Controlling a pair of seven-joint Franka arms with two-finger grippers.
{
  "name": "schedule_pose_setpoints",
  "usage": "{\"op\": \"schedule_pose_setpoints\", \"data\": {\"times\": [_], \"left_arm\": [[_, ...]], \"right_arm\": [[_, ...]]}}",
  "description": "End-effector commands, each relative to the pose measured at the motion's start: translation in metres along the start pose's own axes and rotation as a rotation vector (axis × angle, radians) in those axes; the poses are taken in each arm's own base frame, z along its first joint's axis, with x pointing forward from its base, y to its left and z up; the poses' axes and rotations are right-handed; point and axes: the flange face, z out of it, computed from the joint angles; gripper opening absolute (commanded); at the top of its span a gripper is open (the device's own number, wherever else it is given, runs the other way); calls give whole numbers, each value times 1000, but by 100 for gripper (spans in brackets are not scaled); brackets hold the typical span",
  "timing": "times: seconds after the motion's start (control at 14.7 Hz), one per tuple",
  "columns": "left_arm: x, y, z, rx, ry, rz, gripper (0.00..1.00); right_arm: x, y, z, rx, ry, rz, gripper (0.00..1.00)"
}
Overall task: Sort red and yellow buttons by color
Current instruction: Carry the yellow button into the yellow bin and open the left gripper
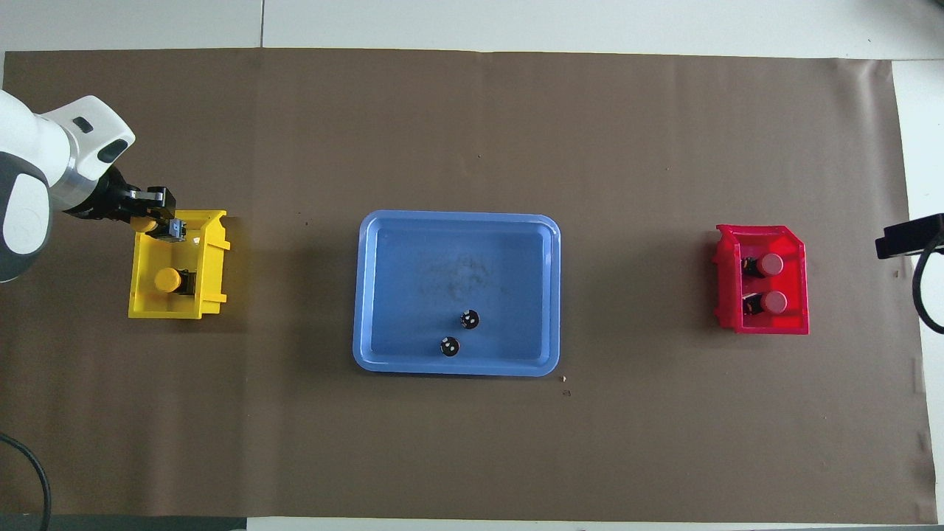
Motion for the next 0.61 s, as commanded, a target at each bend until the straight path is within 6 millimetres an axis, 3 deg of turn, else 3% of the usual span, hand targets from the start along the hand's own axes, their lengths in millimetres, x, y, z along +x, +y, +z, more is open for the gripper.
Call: {"op": "schedule_pose_setpoints", "data": {"times": [0.0,0.14,0.34,0.54], "left_arm": [[-16,-5,7,14,28,12,1],[-15,-8,10,14,40,23,1],[-19,-19,30,12,52,7,1],[-26,-25,47,11,64,14,2]], "right_arm": [[3,9,0,8,-41,28,100],[2,24,-4,24,-20,57,100],[9,21,2,15,18,53,100],[3,23,11,10,12,57,100]]}}
